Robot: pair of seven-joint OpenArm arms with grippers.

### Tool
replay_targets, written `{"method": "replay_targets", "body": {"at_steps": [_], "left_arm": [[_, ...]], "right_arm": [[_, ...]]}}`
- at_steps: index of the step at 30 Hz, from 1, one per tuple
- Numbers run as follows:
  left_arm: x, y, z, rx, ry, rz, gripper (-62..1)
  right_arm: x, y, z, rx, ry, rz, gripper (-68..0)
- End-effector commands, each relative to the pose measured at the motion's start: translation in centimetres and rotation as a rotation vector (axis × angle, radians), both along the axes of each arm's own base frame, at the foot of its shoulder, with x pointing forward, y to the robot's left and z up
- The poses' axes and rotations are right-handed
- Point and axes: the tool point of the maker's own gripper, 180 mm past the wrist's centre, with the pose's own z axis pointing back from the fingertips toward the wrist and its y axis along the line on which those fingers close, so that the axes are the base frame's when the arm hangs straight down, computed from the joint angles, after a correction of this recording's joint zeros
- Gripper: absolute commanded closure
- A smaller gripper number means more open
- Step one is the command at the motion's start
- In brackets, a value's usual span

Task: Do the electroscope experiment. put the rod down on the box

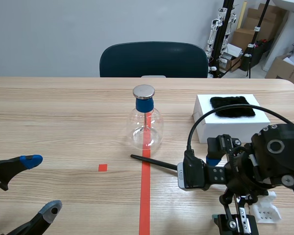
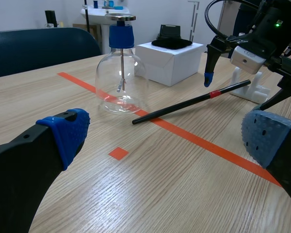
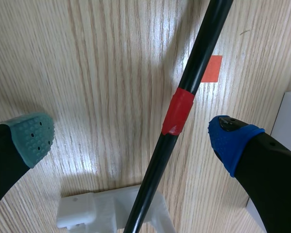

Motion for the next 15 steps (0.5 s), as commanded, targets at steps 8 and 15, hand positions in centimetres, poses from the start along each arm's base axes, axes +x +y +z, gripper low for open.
{"method": "replay_targets", "body": {"at_steps": [8, 15], "left_arm": [[0.41, 0.39, 0.75, -0.009, -0.025, 0.004, -62.3], [0.41, 0.39, 0.75, -0.009, -0.025, 0.004, -62.3]], "right_arm": [[0.63, -0.56, 0.53, -0.019, -0.028, 0.005, -67.9], [0.34, -0.6, 0.38, -0.02, -0.021, 0.006, -67.9]]}}
